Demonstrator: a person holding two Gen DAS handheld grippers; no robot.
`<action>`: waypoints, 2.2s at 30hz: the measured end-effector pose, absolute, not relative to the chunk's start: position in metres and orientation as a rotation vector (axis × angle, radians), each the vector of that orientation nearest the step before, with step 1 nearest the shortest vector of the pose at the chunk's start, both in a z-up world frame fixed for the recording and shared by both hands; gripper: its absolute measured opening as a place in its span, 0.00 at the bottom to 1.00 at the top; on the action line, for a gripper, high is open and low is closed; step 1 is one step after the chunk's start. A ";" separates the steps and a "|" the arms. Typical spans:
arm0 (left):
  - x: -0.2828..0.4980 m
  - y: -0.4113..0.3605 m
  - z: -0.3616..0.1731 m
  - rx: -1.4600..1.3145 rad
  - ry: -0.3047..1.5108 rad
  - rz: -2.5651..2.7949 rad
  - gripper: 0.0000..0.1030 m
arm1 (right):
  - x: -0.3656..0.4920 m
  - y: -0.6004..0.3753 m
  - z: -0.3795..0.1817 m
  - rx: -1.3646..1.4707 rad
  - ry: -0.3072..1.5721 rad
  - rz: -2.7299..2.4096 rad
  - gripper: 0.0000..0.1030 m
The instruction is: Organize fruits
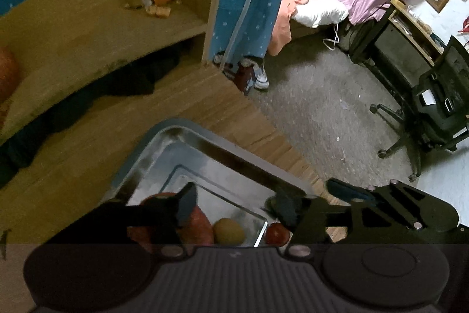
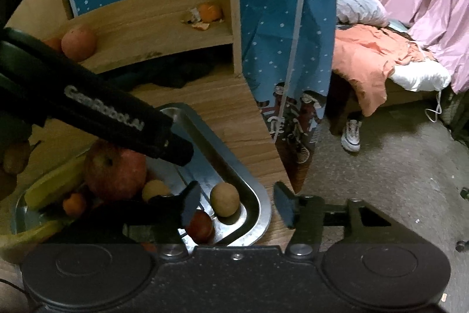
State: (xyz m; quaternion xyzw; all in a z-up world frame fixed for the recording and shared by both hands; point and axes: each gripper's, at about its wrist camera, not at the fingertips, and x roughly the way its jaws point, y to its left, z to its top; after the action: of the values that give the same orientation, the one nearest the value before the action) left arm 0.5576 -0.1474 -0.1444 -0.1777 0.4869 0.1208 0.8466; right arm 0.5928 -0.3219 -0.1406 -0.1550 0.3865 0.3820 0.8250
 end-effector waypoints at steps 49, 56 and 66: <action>0.270 -0.086 -0.079 -0.312 0.781 0.403 1.00 | 0.306 -0.326 -0.040 -0.194 0.550 0.475 0.99; 0.227 -0.106 -0.083 -0.308 0.825 0.433 1.00 | 0.264 -0.340 -0.041 -0.145 0.579 0.480 0.99; 0.182 -0.124 -0.070 -0.229 0.835 0.490 1.00 | 0.219 -0.342 -0.041 -0.163 0.557 0.473 0.99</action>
State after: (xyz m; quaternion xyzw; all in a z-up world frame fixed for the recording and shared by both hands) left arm 0.1818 -0.1245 -0.0705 -0.1100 0.4003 0.2352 0.8788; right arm 0.2192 -0.3420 -0.0410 -0.0797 0.2722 0.2310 0.9307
